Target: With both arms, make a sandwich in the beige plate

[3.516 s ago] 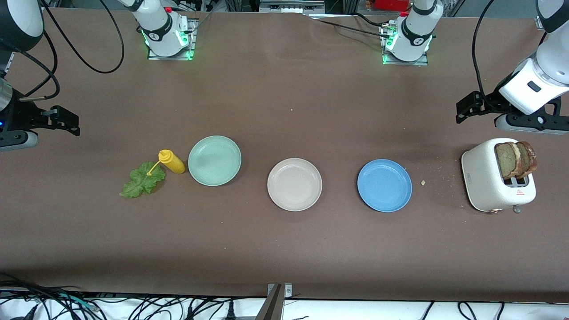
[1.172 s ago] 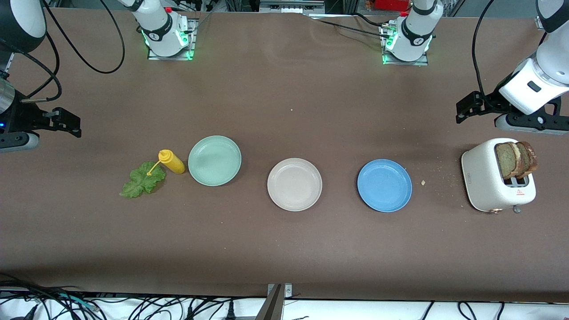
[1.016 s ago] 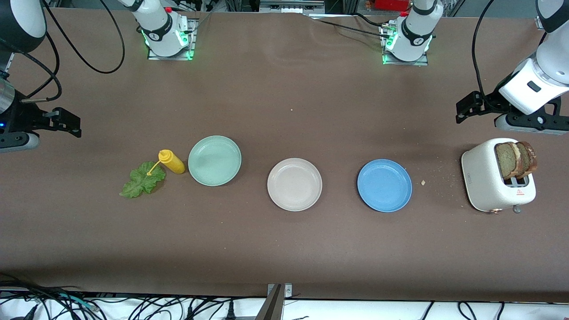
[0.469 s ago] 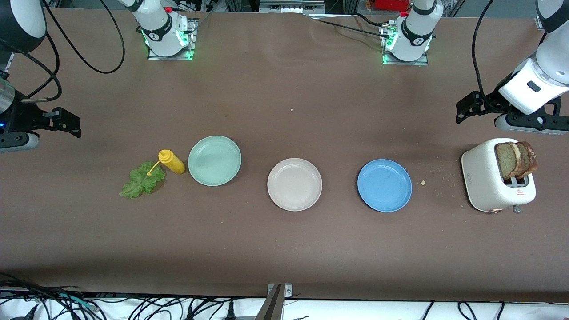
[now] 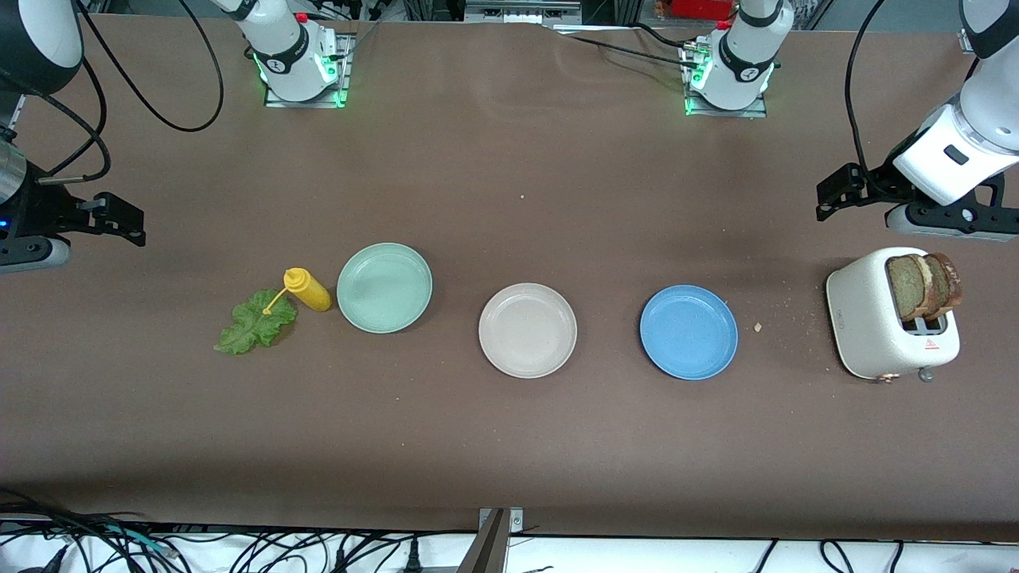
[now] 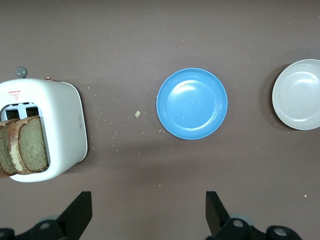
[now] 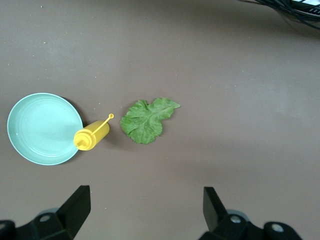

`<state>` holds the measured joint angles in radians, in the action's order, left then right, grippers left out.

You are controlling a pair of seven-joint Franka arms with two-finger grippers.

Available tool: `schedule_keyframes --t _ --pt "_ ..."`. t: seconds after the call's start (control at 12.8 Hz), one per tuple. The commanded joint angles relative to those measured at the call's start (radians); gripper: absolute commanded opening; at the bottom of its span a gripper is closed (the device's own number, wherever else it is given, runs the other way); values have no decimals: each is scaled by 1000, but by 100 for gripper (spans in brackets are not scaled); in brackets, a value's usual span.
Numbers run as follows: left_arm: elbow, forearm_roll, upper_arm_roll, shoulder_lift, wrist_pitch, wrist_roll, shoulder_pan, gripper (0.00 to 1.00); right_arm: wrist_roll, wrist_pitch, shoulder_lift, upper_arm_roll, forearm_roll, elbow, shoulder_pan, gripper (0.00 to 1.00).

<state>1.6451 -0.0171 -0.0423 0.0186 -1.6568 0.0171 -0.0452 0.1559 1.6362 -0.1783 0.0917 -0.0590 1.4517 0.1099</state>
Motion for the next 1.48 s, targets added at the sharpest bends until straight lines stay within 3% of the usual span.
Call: schedule_keyframes --t 0.0,1.41 --pt "-7 28 -2 -2 5 -8 -4 100 -15 1 -1 -3 -19 -5 2 100" --pt "-5 28 -2 -2 5 -8 -4 100 -41 -1 -1 -3 -7 -5 4 100"
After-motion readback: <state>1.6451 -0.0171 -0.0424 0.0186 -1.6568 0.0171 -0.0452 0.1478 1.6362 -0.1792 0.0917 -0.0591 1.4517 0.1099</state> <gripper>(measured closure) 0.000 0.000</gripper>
